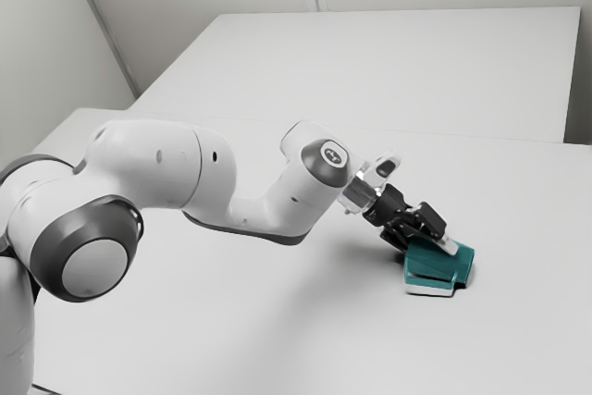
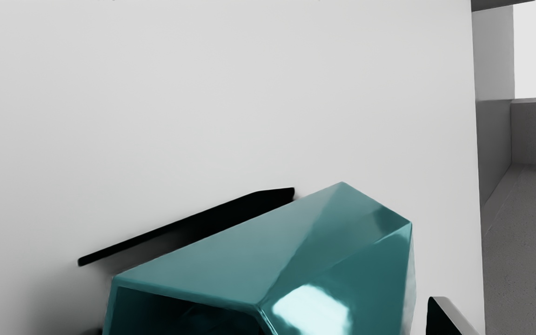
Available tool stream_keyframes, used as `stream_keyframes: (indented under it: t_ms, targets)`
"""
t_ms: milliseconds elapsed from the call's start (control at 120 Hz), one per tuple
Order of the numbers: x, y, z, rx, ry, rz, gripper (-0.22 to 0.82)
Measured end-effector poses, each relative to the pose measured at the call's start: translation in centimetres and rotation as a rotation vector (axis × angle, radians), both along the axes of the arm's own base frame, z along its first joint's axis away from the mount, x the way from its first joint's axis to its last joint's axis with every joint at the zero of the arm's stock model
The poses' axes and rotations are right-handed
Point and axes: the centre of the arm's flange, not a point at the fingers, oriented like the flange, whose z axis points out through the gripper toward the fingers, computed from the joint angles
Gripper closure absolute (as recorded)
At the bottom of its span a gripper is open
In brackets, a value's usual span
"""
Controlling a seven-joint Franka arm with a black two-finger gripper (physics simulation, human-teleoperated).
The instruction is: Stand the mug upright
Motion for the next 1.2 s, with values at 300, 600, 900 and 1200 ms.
stream_keyframes:
  t_ms: [300,600,900,1200]
  targets:
    - [0.1,-0.5,0.8,0.001,-0.024,-0.008,0.64]
    - [-0.1,-0.8,3.9,-0.016,-0.072,-0.016,0.75]
    - [0.3,2.2,10.0,0.094,-0.188,-0.102,0.75]
    - [0.3,6.7,13.6,0.31,-0.216,-0.19,0.76]
